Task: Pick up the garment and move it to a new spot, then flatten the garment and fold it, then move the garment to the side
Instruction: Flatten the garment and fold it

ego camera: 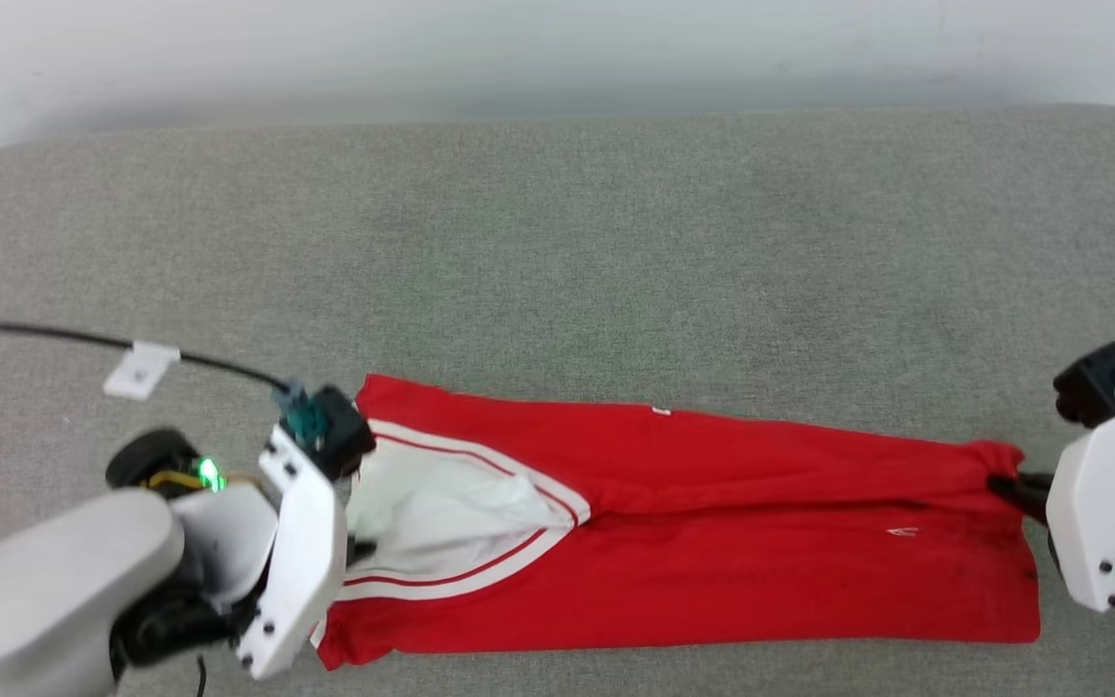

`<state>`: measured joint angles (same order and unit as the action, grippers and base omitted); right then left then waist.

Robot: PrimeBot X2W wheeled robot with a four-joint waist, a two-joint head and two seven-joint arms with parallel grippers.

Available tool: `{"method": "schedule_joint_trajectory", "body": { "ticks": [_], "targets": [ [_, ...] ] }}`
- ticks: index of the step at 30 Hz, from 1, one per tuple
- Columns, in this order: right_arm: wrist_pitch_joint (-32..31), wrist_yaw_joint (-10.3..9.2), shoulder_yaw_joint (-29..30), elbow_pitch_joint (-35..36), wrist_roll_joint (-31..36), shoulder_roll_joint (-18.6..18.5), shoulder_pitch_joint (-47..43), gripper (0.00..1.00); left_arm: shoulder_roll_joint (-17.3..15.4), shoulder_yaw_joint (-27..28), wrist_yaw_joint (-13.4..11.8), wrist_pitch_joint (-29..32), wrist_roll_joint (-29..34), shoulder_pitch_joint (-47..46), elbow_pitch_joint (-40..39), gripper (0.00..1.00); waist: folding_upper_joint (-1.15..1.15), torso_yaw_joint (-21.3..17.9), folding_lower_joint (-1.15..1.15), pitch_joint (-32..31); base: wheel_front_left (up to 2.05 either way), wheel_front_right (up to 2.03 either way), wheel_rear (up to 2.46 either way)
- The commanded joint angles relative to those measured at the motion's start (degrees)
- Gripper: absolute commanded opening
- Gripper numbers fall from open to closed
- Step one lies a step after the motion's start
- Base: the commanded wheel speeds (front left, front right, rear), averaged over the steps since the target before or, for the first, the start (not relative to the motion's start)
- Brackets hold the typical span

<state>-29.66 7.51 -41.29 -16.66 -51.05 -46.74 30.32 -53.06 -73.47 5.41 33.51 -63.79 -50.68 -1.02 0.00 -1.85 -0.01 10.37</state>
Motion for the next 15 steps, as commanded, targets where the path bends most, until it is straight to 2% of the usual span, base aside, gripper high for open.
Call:
{"method": "schedule_joint_trajectory", "body": {
  "ticks": [1,8,9,11,12,15],
  "targets": [
    [0.9,-0.05,-0.1,0.2,-0.4,-0.3,-1.3,0.0,-0.3,0.1,-0.5,-0.4,-0.2,2.3,-0.2,0.0,0.0,0.0,0.01,0.2,0.0,0.0,0.0],
    [2.4,-0.05,-1.5,-2.0,0.2,1.5,-3.8,0.0,2.0,0.1,-1.1,-1.4,0.2,8.9,2.4,0.0,0.0,-0.2,0.01,1.6,0.0,0.0,0.0],
    [2.6,-0.05,-1.8,-2.6,0.3,1.9,-3.9,0.0,2.5,0.1,-1.2,-1.8,0.2,9.4,3.2,0.08,0.0,-0.2,0.01,1.7,0.0,0.0,0.0],
    [3.1,-0.05,-2.0,-4.0,0.8,2.6,-3.8,0.0,3.3,0.4,-1.5,-3.4,0.7,9.8,4.3,1.0,0.0,-0.3,0.01,1.7,0.0,0.0,0.0],
    [3.3,-0.05,-2.0,-4.6,0.9,2.9,-3.7,1.0,3.6,0.5,-1.5,-4.2,0.9,10.0,4.8,1.0,0.0,-0.3,0.01,1.4,0.0,0.0,0.0],
    [5.6,-0.05,-0.7,-5.2,1.1,3.0,-3.0,1.0,3.3,1.9,-2.3,-7.6,1.1,10.4,4.9,1.0,0.0,-0.5,0.01,0.1,0.0,0.0,0.0]
  ]
}}
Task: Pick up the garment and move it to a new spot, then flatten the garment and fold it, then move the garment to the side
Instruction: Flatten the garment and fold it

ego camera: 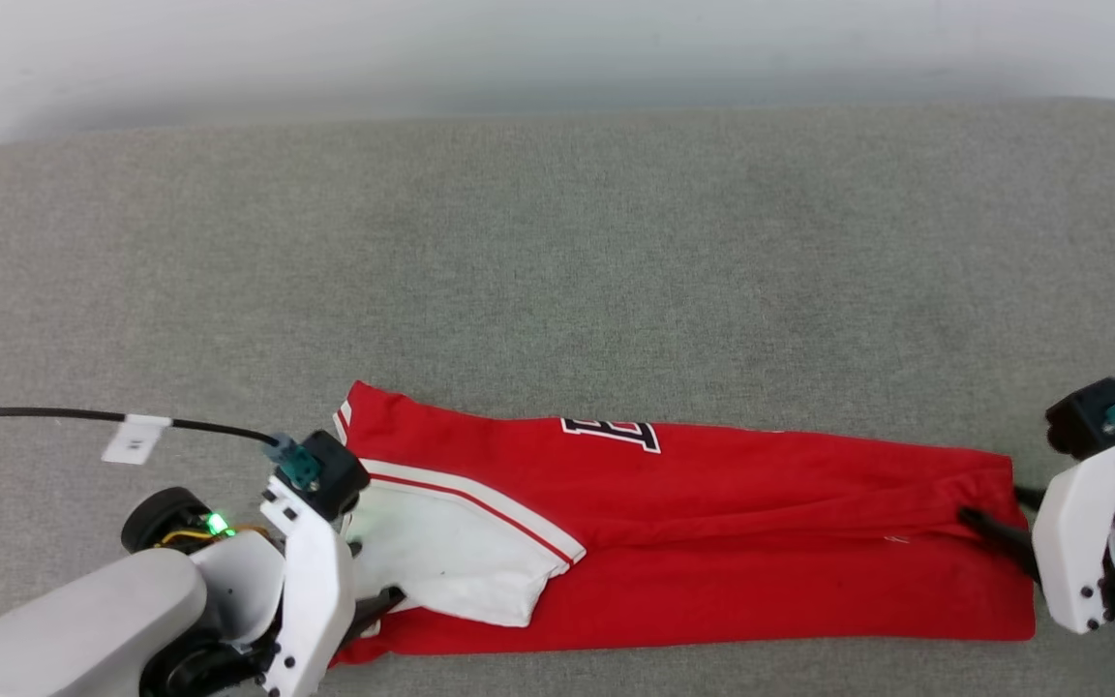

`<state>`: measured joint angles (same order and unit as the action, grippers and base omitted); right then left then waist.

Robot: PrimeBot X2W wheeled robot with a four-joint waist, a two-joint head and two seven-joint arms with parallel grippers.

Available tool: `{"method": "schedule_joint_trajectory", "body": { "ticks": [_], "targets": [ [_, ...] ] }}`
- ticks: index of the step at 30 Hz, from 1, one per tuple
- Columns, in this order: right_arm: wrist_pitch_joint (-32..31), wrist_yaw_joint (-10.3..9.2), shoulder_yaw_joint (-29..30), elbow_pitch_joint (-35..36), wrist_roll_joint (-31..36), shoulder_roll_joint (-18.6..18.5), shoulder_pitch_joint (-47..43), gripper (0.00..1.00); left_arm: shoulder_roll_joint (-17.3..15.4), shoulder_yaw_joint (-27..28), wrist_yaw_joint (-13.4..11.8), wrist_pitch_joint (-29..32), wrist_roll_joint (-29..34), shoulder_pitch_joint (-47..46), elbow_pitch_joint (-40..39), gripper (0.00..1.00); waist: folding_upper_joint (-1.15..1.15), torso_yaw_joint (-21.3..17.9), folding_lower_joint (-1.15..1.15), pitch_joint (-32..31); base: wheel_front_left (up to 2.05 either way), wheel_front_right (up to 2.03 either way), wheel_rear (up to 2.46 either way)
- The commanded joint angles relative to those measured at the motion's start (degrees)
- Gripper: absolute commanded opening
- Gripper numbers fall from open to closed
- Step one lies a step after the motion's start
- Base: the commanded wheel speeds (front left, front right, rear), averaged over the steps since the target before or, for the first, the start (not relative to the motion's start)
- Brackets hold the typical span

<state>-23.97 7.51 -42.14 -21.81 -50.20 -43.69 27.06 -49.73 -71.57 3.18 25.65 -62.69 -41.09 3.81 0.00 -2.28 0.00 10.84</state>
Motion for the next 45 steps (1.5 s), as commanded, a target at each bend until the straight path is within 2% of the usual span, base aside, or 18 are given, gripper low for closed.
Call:
{"method": "schedule_joint_trajectory", "body": {
  "ticks": [1,4,10,17,22,25,28,33,38,45],
  "targets": [
    [0.9,-0.05,0.7,0.1,0.1,-0.3,0.3,1.0,-0.4,0.6,-0.4,-1.2,0.1,1.0,-0.3,1.0,0.0,0.0,0.0,-0.9,0.0,0.0,0.0],
    [4.3,-0.05,3.0,1.1,-0.3,-1.2,-0.7,1.0,-0.6,2.8,-2.7,-7.4,1.6,1.6,-0.4,1.0,0.0,0.3,0.0,-2.2,0.0,0.0,0.0],
    [9.9,-0.05,9.8,2.8,-0.7,-3.0,-3.7,1.0,1.3,6.0,-8.7,-20.6,6.1,4.0,1.5,1.0,0.0,0.7,0.0,-3.4,0.0,0.0,0.0],
    [13.2,-0.05,18.9,0.8,-1.5,-0.9,-9.1,1.0,4.8,10.2,-17.1,-36.9,10.5,7.5,4.7,1.0,0.0,1.0,0.0,-3.2,0.0,0.0,0.0],
    [12.4,-0.05,23.1,-1.5,-3.0,1.1,-12.0,1.0,8.5,15.4,-23.5,-40.7,13.9,9.9,7.7,1.0,0.0,1.4,0.0,-2.5,0.0,0.0,0.0],
    [11.8,-0.05,24.9,-2.6,-4.8,2.9,-13.4,1.0,11.1,21.8,-26.6,-40.9,18.7,12.4,6.2,1.0,0.0,1.7,0.0,-2.1,0.0,0.0,0.0],
    [11.3,-0.04,25.8,-3.3,-6.5,5.0,-14.4,1.0,13.8,28.8,-28.5,-40.8,24.0,16.5,4.6,1.0,0.0,2.1,0.0,-1.5,0.0,0.0,0.0],
    [10.7,-0.04,26.5,-4.4,-9.3,8.1,-15.8,1.0,18.8,39.2,-29.2,-40.8,32.0,23.4,1.3,1.0,0.0,3.0,0.0,-0.7,0.0,0.0,0.0],
    [8.0,-0.05,24.9,-5.7,-11.3,11.0,-16.9,1.0,23.7,46.1,-26.7,-40.8,38.6,28.6,-0.3,1.0,0.0,3.8,0.0,-0.2,0.0,0.0,0.0],
    [1.3,-0.04,17.4,-8.4,-12.3,14.8,-20.0,1.0,30.0,53.7,-23.7,-40.8,46.9,33.5,-1.8,1.0,0.0,4.7,0.0,-0.1,0.0,0.0,0.0]
  ]
}}
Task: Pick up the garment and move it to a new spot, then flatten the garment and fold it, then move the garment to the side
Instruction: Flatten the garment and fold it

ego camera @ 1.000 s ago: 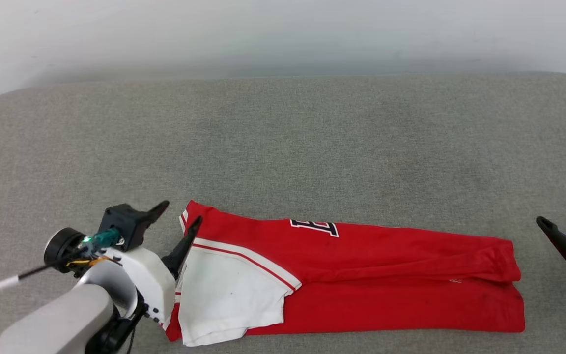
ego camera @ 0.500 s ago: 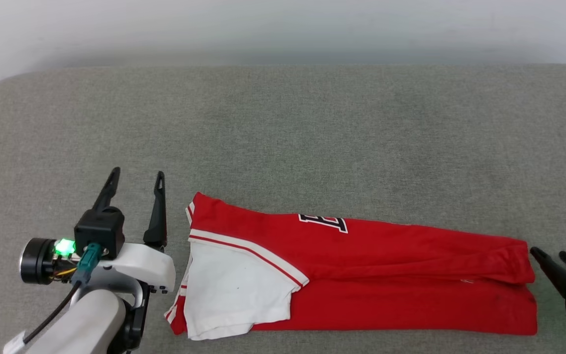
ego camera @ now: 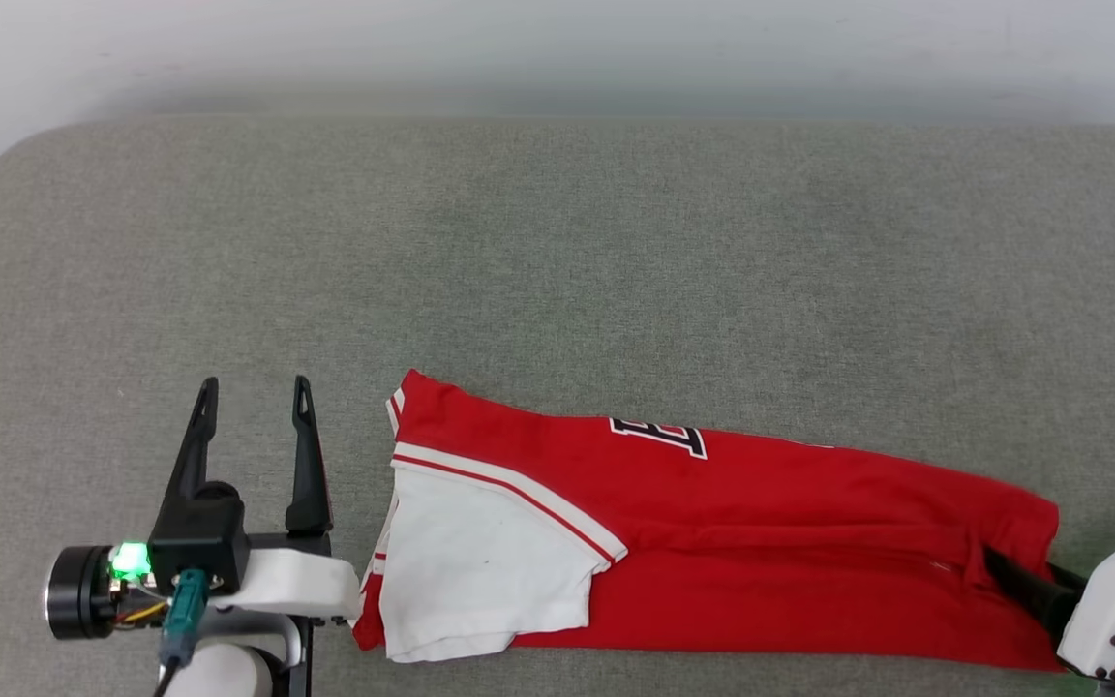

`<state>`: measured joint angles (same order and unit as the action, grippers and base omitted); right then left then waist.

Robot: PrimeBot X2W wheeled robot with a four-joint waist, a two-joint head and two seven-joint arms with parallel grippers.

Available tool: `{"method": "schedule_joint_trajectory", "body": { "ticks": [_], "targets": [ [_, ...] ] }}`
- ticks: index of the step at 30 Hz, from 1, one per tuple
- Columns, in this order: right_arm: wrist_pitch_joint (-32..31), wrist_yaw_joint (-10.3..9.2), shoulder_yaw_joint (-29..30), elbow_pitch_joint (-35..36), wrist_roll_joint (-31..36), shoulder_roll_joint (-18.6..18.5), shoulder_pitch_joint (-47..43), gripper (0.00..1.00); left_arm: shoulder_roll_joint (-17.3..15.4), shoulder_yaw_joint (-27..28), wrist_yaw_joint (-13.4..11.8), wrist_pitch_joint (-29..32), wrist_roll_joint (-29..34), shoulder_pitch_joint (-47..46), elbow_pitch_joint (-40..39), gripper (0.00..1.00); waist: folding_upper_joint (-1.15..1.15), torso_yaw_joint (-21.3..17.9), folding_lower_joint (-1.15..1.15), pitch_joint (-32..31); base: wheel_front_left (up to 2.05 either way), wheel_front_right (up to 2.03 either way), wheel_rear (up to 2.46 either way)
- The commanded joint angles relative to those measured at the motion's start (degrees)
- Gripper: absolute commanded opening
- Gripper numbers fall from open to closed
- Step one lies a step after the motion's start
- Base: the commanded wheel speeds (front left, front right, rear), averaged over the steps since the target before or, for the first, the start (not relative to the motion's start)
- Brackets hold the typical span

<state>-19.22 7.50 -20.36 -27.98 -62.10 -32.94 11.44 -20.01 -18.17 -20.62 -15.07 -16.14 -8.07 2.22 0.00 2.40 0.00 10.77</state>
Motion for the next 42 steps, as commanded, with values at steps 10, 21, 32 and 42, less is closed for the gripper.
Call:
{"method": "schedule_joint_trajectory", "body": {
  "ticks": [10,21,32,42],
  "targets": [
    [-3.8,-0.01,-7.6,-2.0,-1.9,3.3,-4.4,0.0,5.7,5.6,3.0,-0.1,9.6,6.0,-2.1,1.0,0.0,-0.2,0.0,-1.0,0.0,0.0,0.0],
    [-0.2,-0.08,-4.2,-1.3,-1.4,-6.8,-0.2,0.0,9.0,8.8,5.0,-0.1,13.9,11.3,-2.8,1.0,0.0,-0.6,0.0,-4.4,0.0,0.0,0.0],
    [-4.9,-0.04,-2.1,-6.3,-0.9,-12.0,1.3,0.0,9.9,9.6,6.9,-0.1,15.0,13.9,-2.3,1.0,0.0,-0.4,0.0,-6.5,0.0,0.0,0.0],
    [-11.2,-0.03,-3.2,12.5,-6.5,-11.1,-1.2,0.0,10.5,9.5,8.1,-0.1,15.5,14.7,-2.2,1.0,0.0,-0.3,0.0,-7.6,0.0,0.0,0.0]
  ]
}}
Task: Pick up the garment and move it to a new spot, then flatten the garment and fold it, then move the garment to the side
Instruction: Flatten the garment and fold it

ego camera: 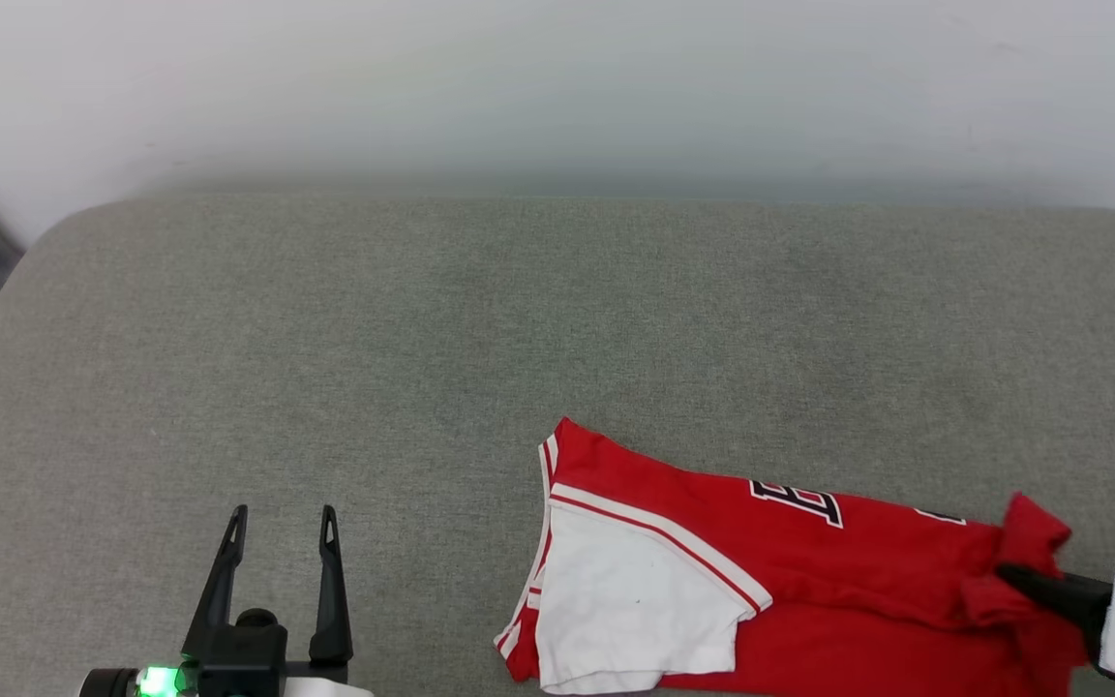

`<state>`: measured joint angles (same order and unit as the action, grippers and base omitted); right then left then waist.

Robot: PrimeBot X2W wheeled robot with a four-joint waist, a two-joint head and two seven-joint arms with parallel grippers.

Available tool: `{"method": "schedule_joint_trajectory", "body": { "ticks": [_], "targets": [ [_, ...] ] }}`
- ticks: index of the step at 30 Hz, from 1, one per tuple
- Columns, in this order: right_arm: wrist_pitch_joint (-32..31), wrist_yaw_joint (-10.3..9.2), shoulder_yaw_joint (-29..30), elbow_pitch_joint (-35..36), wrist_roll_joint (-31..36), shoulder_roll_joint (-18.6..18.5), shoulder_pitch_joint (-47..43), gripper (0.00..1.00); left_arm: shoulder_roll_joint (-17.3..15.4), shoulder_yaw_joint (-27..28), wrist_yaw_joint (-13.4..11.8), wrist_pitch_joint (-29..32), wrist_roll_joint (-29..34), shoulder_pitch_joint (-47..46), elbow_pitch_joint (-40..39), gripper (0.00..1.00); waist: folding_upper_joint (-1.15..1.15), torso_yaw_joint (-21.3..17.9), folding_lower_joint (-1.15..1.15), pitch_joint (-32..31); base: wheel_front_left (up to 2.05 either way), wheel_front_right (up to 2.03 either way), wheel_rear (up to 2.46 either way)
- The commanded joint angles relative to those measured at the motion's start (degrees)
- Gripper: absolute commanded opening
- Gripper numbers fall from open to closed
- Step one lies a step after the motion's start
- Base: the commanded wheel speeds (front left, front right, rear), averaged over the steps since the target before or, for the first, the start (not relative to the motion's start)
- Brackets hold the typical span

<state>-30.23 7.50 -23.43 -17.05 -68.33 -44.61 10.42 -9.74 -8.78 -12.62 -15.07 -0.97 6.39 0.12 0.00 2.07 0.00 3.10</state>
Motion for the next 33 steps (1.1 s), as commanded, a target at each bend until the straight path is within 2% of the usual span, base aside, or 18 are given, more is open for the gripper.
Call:
{"method": "schedule_joint_trajectory", "body": {
  "ticks": [1,6,10,11,12,15,16,19,25,29,30,31,32,33],
  "targets": [
    [-0.6,-0.03,-0.3,3.9,-0.3,0.8,0.3,0.0,0.2,0.2,0.2,-0.1,0.3,0.3,-0.1,1.0,0.0,0.0,0.0,0.1,0.0,0.0,0.0],
    [-3.8,-0.03,-2.7,13.2,2.8,2.2,4.2,0.0,0.4,0.1,0.5,-0.1,0.6,-0.9,-0.4,1.0,0.0,0.3,0.0,1.2,0.0,0.0,0.0],
    [-7.1,-0.03,-6.3,16.6,6.8,5.3,9.4,0.0,0.5,-0.3,1.0,-0.1,0.8,-2.2,-0.3,1.0,0.0,0.8,0.0,2.5,0.0,0.0,0.0],
    [-8.9,-0.03,-9.8,16.2,10.0,8.7,14.0,0.0,0.7,-0.5,1.4,-0.1,0.8,-3.2,-0.3,1.0,0.0,1.4,0.0,3.6,0.0,0.0,0.0],
    [-9.4,-0.03,-11.2,15.6,11.0,9.7,15.5,0.0,0.8,-0.6,1.4,-0.1,0.7,-3.6,-0.3,1.0,0.0,1.6,0.0,3.9,0.0,0.0,0.0],
    [-10.0,-0.03,-15.5,13.0,13.8,13.3,19.9,0.0,1.1,-0.8,1.7,-0.1,0.8,-4.7,-0.4,1.0,0.0,2.2,0.0,4.9,0.0,0.0,0.0],
    [-9.5,-0.04,-22.3,6.3,17.3,18.8,26.4,0.0,1.4,-0.9,2.0,-0.1,0.7,-6.0,-0.5,1.0,0.0,3.2,0.0,6.6,0.0,0.0,0.0],
    [-8.6,-0.04,-26.4,0.7,18.9,21.8,28.5,0.0,1.7,-1.1,2.3,-0.1,0.7,-7.0,-0.4,1.0,0.0,3.8,0.0,7.9,0.0,0.0,0.0],
    [-5.2,-0.04,-32.5,-11.6,19.8,25.9,29.0,0.0,2.3,-1.4,2.9,-0.1,0.3,-8.4,0.0,1.0,0.0,4.9,0.0,9.2,0.0,0.0,0.0],
    [-0.8,-0.08,-34.9,-15.4,19.6,26.0,28.9,0.0,2.5,-1.0,2.9,-0.1,0.3,-8.4,0.4,1.0,0.0,4.9,0.0,8.8,0.0,0.0,0.0],
    [0.2,-0.08,-35.3,-15.3,19.0,25.9,29.0,0.03,2.5,-0.8,2.9,-0.1,0.3,-8.1,0.4,1.0,0.0,4.7,0.0,8.4,0.0,0.0,0.0],
    [1.4,-0.07,-35.6,-14.7,18.4,25.7,29.0,0.45,2.4,-0.6,2.8,-0.1,0.3,-7.6,0.5,1.0,0.0,4.4,0.0,8.0,0.0,0.0,0.0],
    [2.9,-0.07,-36.0,-13.9,18.4,25.1,29.4,1.0,2.3,-0.5,2.8,-0.1,0.3,-7.2,0.6,1.0,0.0,4.1,0.0,7.5,0.0,0.0,0.0],
    [4.6,-0.07,-36.4,-13.0,18.7,24.1,29.9,1.0,2.2,-0.4,2.8,-0.1,0.3,-6.7,0.7,1.0,0.0,3.9,0.0,7.0,0.0,0.0,0.0]
  ]
}}
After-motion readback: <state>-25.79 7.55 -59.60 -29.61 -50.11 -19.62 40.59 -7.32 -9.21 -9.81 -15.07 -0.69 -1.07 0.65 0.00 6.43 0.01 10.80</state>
